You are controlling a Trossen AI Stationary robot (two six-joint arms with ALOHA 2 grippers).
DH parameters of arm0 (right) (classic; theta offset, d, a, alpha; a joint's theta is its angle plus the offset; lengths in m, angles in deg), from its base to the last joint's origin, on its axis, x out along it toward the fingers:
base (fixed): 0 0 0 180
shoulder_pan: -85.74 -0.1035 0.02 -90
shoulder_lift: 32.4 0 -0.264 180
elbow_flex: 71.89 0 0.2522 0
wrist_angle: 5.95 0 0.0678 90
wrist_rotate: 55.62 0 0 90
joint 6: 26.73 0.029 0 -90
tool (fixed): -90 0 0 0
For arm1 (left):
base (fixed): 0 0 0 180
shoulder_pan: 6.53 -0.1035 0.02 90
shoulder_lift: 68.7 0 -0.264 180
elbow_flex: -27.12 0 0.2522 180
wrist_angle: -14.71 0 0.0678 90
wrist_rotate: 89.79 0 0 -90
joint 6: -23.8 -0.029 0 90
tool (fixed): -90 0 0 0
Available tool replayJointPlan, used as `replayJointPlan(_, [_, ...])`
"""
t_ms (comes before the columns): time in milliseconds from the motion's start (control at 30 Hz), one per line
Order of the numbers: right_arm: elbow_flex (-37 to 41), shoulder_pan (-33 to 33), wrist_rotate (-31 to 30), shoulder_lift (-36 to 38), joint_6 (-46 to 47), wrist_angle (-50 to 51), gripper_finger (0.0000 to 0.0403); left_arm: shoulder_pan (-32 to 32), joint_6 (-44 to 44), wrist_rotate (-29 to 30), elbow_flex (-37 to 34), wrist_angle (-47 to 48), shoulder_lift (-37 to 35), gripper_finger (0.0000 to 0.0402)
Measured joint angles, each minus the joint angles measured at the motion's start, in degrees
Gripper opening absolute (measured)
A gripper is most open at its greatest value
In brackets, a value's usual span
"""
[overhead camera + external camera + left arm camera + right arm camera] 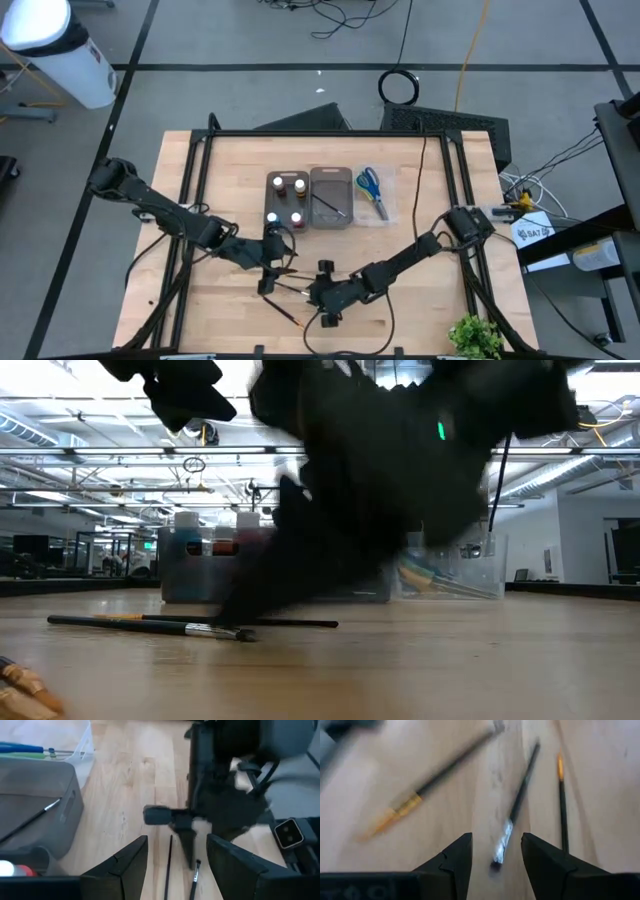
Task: Pick & Place Paint Supplies
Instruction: Put the silver paintbrush into the right black bin
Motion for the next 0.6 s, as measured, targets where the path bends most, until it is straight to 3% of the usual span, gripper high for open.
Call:
replayJointPlan(333, [-0.1, 0.3, -1.3, -2.4, 2.1, 4.0, 0.0146, 0.0, 2.8, -0.4, 0.0, -1.7, 0.0, 0.0214])
replayJointPlan(600, [0.0, 1.1, 1.1, -2.5, 2.2, 10.8, 0.0035, 0.0, 2.3, -0.4, 0.0, -1.6, 0.0, 0.0214])
